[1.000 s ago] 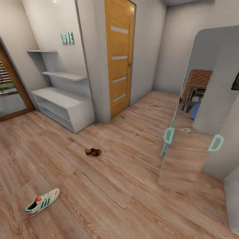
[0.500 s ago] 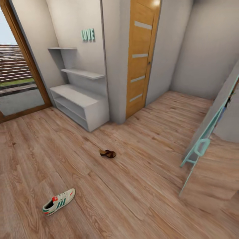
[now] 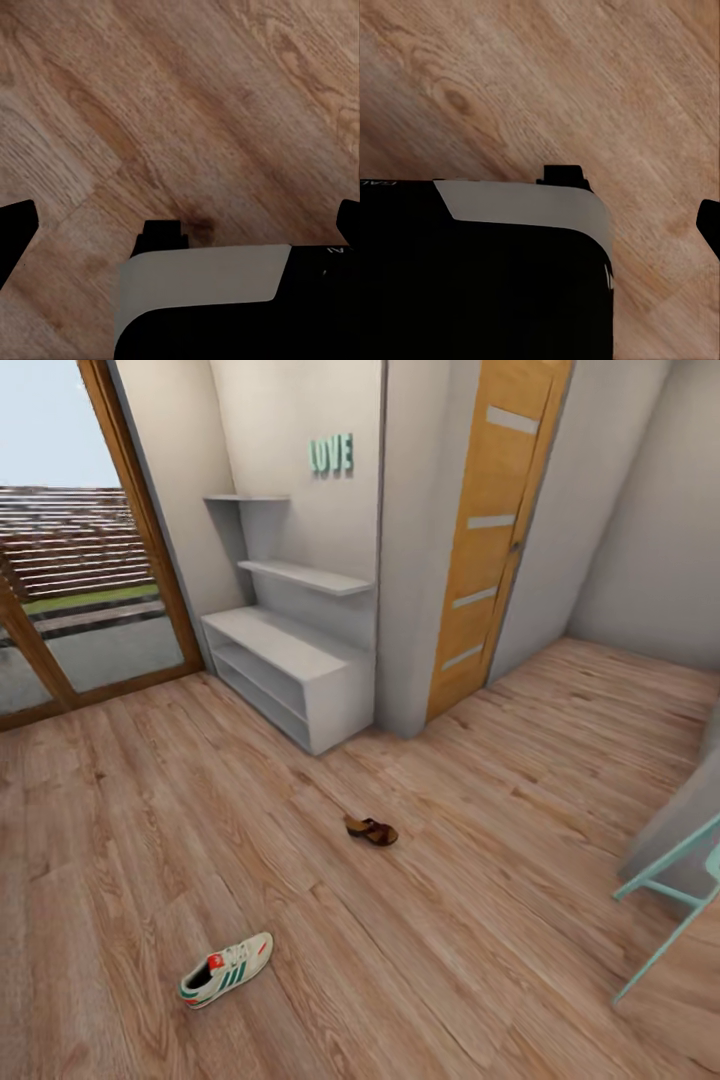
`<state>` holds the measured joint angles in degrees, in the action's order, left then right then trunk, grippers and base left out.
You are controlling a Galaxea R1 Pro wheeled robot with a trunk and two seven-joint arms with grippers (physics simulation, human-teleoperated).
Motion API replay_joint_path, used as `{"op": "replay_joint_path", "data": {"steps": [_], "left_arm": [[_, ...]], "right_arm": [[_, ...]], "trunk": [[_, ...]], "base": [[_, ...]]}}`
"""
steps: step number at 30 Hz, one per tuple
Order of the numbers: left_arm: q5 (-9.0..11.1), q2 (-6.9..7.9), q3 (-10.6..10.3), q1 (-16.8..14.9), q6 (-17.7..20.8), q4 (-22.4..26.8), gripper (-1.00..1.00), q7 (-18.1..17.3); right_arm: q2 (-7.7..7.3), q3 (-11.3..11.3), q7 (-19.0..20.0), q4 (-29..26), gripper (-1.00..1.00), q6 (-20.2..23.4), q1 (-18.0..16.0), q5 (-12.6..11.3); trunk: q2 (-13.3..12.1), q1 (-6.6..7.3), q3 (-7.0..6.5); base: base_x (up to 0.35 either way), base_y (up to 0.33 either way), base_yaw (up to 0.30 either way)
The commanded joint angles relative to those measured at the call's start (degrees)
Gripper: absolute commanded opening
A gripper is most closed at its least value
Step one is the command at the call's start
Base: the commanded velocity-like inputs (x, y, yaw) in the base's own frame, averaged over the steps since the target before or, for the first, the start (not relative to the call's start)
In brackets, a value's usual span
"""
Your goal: Pick up the two gym shoes and the two sandals from the corridor floor and place them onto the hallstand (shoe rack) in the corridor, making sure they are on the rack and not on the floor. Arrange them so the two gym shoes are next to each other and the two sandals are next to each other.
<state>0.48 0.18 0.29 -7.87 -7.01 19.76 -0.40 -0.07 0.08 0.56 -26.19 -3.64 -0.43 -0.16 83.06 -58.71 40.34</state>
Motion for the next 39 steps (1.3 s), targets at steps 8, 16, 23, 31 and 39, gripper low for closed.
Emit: {"op": "replay_joint_path", "data": {"steps": [8, 16, 23, 31, 39], "left_arm": [[0.0, -0.01, 0.0, 0.0, -0.2, -0.1, 1.0, 0.0], [0.0, -0.01, 0.1, 0.0, -0.2, -0.1, 1.0, 0.0], [0.0, -0.01, 0.0, 0.0, -0.2, -0.1, 1.0, 0.0], [0.0, -0.01, 0.0, 0.0, -0.2, -0.1, 1.0, 0.0], [0.0, -0.01, 0.0, 0.0, -0.2, -0.1, 1.0, 0.0]], "right_arm": [[-0.02, 0.0, 0.1, 0.0, 1.0, -0.2, 0.0, 0.0], [-0.02, 0.0, 0.1, 0.0, 1.0, -0.2, 0.0, 0.0], [-0.02, 0.0, 0.1, 0.0, 1.0, -0.2, 0.0, -0.1], [-0.02, 0.0, 0.1, 0.0, 1.0, -0.2, 0.0, -0.1], [-0.02, 0.0, 0.1, 0.0, 1.0, -0.2, 0.0, -0.1]], "trunk": [[0.0, -0.02, 0.54], [0.0, -0.02, 1.03], [0.0, -0.02, 1.16], [0.0, -0.02, 1.17], [0.0, -0.02, 1.17]], "base": [[0.16, 0.287, 0.214], [0.119, 0.3, 0.204], [0.117, 0.298, 0.056], [0.062, 0.121, -0.123], [0.003, 0.005, -0.286]]}}
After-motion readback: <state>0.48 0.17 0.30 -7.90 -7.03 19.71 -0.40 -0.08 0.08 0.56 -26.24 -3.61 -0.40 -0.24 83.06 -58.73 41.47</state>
